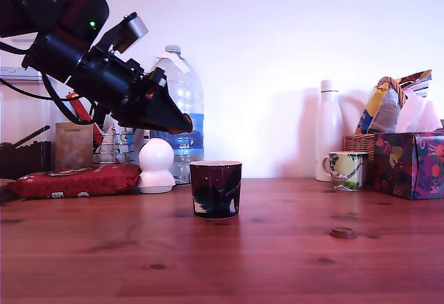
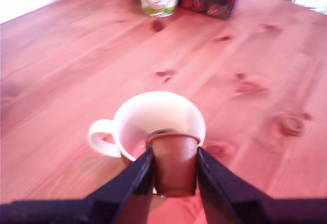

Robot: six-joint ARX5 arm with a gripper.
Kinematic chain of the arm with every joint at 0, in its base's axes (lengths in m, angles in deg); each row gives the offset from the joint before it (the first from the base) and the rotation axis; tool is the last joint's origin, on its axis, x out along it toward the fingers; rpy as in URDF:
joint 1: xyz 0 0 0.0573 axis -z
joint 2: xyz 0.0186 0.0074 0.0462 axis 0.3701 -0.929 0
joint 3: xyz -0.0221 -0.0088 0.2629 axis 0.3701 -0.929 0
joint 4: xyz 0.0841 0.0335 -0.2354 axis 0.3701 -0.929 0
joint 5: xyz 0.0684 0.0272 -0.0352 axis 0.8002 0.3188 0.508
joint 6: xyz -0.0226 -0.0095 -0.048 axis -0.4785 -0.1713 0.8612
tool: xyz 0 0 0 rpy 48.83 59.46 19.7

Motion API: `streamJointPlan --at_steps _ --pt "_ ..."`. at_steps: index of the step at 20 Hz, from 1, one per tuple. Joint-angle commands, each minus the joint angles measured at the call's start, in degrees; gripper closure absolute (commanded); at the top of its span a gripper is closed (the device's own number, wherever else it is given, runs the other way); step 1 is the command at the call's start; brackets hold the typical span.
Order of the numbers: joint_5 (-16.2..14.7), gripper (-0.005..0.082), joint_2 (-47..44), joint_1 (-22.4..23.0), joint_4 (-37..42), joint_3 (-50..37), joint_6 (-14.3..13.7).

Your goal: Pick up the coffee capsules from the table one by one and drop them inside the nearest coffee cup

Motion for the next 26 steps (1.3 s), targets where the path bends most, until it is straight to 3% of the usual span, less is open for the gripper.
streamJointPlan --at_steps 1,5,9,21,26 --pt "1.9 0.0555 0.7 1.1 0.6 0.2 0.3" --pt "5.4 0.0555 0.3 3.4 -0.7 2.8 0.3" --pt "7.1 0.0555 -1.5 4.8 -8.1 9.1 0.1" --pt "7.9 0.0555 -15.2 5.1 -32.3 31.2 0.1" --pt "9.6 0.0555 -18.2 6.0 -36.1 33.8 -0.3"
